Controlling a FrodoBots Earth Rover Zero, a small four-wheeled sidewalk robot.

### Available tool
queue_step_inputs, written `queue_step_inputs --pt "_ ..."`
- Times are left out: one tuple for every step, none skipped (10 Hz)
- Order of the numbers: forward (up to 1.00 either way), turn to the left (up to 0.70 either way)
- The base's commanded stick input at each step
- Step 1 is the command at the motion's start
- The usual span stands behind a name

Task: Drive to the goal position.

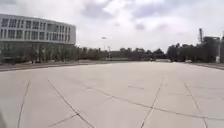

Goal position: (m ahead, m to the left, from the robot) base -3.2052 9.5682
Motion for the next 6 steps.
queue_step_inputs --pt "1.0 0.4" --pt "1.0 0.4" --pt "1.0 0.4" --pt "1.0 0.4" --pt "1.0 0.4" --pt "1.0 0.4"
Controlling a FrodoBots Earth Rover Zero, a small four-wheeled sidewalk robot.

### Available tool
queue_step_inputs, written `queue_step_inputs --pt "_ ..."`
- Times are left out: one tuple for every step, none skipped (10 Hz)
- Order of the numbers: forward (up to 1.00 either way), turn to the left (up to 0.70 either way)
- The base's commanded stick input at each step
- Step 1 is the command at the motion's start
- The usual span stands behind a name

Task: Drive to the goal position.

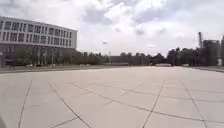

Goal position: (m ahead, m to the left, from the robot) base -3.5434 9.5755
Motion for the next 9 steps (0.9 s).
queue_step_inputs --pt "1.0 0.4" --pt "1.0 0.4" --pt "1.0 0.4" --pt "1.0 0.4" --pt "1.0 0.4" --pt "1.0 0.4" --pt "1.0 0.4" --pt "1.0 0.4" --pt "1.0 0.4"
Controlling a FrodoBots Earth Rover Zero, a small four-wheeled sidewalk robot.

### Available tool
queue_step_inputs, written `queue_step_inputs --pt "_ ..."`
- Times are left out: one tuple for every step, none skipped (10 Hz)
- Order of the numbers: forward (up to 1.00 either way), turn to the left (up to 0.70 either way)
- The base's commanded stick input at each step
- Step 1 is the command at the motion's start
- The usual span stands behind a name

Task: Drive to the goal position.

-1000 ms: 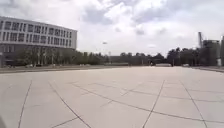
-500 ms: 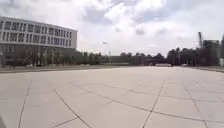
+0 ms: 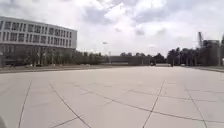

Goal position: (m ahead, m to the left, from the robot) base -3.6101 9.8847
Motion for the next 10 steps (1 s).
queue_step_inputs --pt "1.0 0.4" --pt "1.0 0.4" --pt "1.0 0.4" --pt "0.42 0.19" --pt "0.13 0.05" --pt "0.08 0.01" --pt "0.07 0.01" --pt "0.07 0.01" --pt "0.11 0.01" --pt "0.31 0.01"
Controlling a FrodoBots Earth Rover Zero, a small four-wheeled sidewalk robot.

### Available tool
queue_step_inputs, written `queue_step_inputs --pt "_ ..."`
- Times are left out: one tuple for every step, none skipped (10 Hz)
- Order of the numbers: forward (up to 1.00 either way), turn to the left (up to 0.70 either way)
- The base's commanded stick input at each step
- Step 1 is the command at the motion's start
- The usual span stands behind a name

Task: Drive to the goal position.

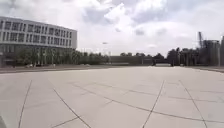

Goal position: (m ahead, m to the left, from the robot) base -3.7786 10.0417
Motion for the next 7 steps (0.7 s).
queue_step_inputs --pt "0.63 0.02" --pt "1.0 0.01" --pt "1.0 0.0" --pt "1.0 0.02" --pt "1.0 0.02" --pt "1.0 0.11" --pt "1.0 0.29"
